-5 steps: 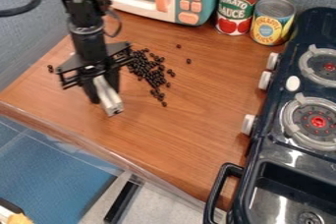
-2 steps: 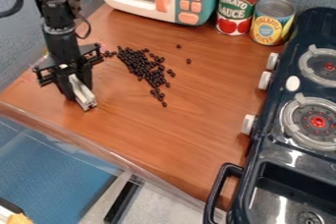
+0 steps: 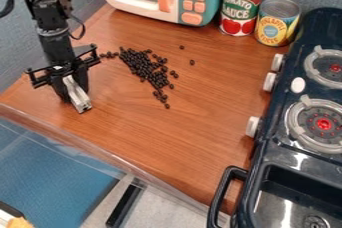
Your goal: Sweep into pile
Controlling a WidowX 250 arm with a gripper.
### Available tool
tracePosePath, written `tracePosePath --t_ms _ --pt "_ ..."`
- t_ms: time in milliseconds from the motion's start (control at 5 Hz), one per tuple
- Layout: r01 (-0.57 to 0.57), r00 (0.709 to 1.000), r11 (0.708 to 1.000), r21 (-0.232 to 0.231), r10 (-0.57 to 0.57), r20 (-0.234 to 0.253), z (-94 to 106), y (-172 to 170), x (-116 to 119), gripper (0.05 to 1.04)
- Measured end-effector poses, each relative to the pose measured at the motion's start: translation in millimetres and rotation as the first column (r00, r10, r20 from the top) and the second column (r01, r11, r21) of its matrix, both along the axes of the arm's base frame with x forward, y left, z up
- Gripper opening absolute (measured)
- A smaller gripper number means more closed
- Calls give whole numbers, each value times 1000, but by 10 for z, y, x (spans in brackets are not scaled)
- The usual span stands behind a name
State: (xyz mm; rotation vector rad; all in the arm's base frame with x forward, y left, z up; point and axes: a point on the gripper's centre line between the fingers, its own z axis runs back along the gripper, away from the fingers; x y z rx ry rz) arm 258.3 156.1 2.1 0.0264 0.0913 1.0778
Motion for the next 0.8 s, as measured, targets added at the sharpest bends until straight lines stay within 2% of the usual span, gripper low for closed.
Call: tracePosePath --t_ms 200,400,600,800 --pt "127 991 992 -13 -128 -27 -1 -38 99 388" --pt "259 964 964 -60 -262 -49 4 -73 268 388" --pt "308 948 947 -94 -314 -59 -3 -87 372 388" --pt "349 931 925 -150 -360 -59 -1 -173 470 388"
